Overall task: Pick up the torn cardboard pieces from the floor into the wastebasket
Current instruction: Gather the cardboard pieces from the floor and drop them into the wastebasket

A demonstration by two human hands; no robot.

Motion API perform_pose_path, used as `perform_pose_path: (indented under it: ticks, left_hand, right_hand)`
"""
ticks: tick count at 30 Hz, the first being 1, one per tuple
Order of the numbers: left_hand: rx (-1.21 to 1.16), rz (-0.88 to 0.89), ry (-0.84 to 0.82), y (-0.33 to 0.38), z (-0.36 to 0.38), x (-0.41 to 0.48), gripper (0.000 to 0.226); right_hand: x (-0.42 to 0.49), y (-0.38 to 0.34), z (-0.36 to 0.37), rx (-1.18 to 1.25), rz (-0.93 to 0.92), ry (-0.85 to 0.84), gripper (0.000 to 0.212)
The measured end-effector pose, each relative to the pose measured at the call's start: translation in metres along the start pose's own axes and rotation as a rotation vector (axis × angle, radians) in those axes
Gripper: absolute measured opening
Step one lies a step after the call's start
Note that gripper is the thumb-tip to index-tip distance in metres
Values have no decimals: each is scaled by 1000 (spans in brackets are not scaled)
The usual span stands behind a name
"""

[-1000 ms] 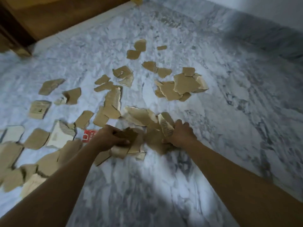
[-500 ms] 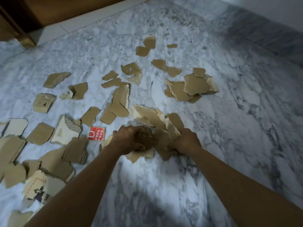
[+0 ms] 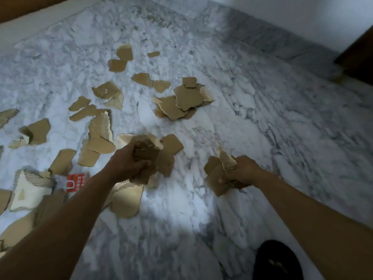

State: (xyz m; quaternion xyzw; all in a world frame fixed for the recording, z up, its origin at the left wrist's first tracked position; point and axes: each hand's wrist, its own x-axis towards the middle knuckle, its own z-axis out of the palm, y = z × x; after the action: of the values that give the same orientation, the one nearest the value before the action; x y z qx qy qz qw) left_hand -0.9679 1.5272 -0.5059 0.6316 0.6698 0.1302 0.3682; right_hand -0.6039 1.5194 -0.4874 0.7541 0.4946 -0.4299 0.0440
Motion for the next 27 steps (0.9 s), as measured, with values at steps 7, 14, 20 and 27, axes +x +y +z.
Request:
perform_pose_path:
  ticks: [7, 14, 20, 27]
  left_hand:
    - [-52, -7, -251, -2, -1, 0, 67]
    - [39, -66, -377, -30, -25, -17, 84]
    - [231, -127, -504, -44, -27, -34, 28]
    - [585, 46, -402, -58, 4, -61, 88]
  right_hand:
    - [-5, 42, 58, 131, 70, 233, 54]
    - [-3, 29, 51, 172, 248, 168, 41]
    - [-4, 22, 48, 206, 247, 105, 48]
    - [0, -58, 56, 75, -10, -55, 37]
